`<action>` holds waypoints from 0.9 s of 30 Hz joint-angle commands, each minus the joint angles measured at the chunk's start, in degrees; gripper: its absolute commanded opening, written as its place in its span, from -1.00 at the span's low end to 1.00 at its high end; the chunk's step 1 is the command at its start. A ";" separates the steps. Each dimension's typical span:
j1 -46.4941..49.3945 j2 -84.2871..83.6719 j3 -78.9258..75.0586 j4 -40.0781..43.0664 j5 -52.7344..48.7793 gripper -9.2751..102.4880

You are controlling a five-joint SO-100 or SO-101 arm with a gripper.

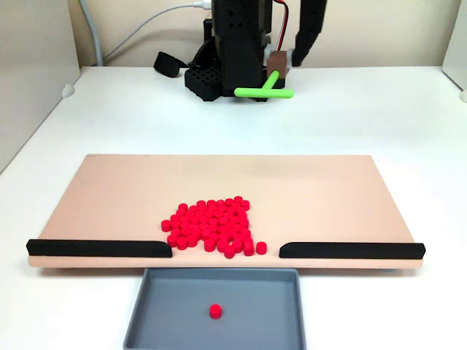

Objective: Gather the left side granules

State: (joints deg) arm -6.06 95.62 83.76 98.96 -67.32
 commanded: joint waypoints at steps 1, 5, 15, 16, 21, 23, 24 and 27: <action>2.20 1.32 -0.18 -0.35 -5.80 -0.84; 5.54 1.93 -0.18 -0.88 -12.30 -0.84; 7.65 -0.79 -1.14 -2.02 -17.31 -0.84; 7.56 -1.05 -1.14 -2.02 -17.31 -0.84; 7.82 -1.49 -1.14 -2.02 -20.39 -0.84; 8.17 -1.67 -1.14 -2.02 -21.09 -0.84; 8.35 -1.93 -1.14 -2.02 -21.53 -0.84; 8.79 -2.99 -1.14 -2.02 -22.32 -0.84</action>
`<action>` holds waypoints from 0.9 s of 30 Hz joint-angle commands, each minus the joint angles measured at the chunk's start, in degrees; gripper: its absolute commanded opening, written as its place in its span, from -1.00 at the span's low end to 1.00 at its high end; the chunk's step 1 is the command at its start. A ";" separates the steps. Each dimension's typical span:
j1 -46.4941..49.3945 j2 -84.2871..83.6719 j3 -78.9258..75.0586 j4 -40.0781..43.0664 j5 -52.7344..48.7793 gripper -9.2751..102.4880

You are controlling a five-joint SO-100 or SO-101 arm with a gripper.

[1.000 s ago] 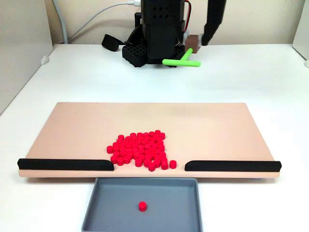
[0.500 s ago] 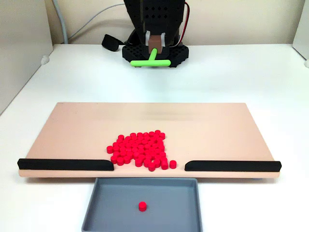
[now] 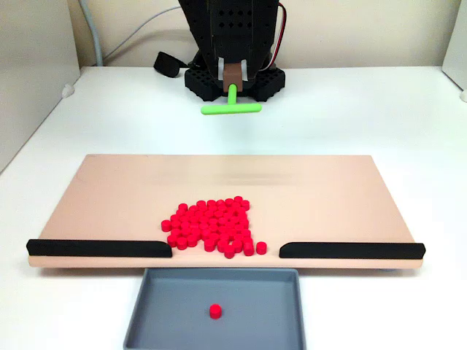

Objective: Gather the left side granules

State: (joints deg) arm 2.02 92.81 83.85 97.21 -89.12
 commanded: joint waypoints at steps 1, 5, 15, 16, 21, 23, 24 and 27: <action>0.88 -0.53 -1.23 -0.26 -0.62 -0.84; 0.88 -1.49 -1.23 -0.26 -1.76 -0.84; 0.53 -0.79 -1.23 -0.18 -0.97 -0.84; 0.53 -0.62 -1.23 -0.18 -0.97 -0.84; 0.70 -0.35 -1.23 -0.18 -1.41 -0.84; 0.70 -0.35 -1.23 -0.18 -1.67 -0.84; 0.62 -0.35 -1.23 -0.18 -1.76 -0.84; 0.62 -0.26 -1.23 -0.18 -2.29 -0.84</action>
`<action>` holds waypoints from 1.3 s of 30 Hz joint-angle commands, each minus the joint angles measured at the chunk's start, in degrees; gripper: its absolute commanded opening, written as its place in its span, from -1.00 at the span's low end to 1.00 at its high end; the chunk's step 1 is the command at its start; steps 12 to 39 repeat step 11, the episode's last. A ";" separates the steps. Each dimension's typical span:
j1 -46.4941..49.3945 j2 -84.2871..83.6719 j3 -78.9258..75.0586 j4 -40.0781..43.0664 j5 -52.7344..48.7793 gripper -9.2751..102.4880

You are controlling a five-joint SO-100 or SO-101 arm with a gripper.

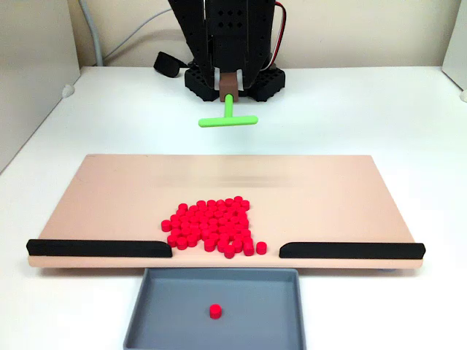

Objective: Gather the left side granules

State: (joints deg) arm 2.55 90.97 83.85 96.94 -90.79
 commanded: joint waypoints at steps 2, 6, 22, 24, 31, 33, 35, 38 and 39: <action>0.18 1.32 -1.23 0.09 -1.05 -0.84; -0.18 1.32 -1.23 0.09 -0.88 -0.84; -0.18 1.05 -1.23 0.09 -0.79 -0.84; -0.18 1.05 -1.23 0.09 -0.79 -0.84; -0.18 1.05 -1.23 0.09 -0.79 -0.84; -0.18 1.05 -1.23 0.09 -0.79 -0.84; -0.18 1.05 -1.23 0.09 -0.79 -0.84; -0.18 1.05 -1.23 0.09 -0.79 -0.84; -0.18 1.05 -1.23 0.09 -0.79 -0.84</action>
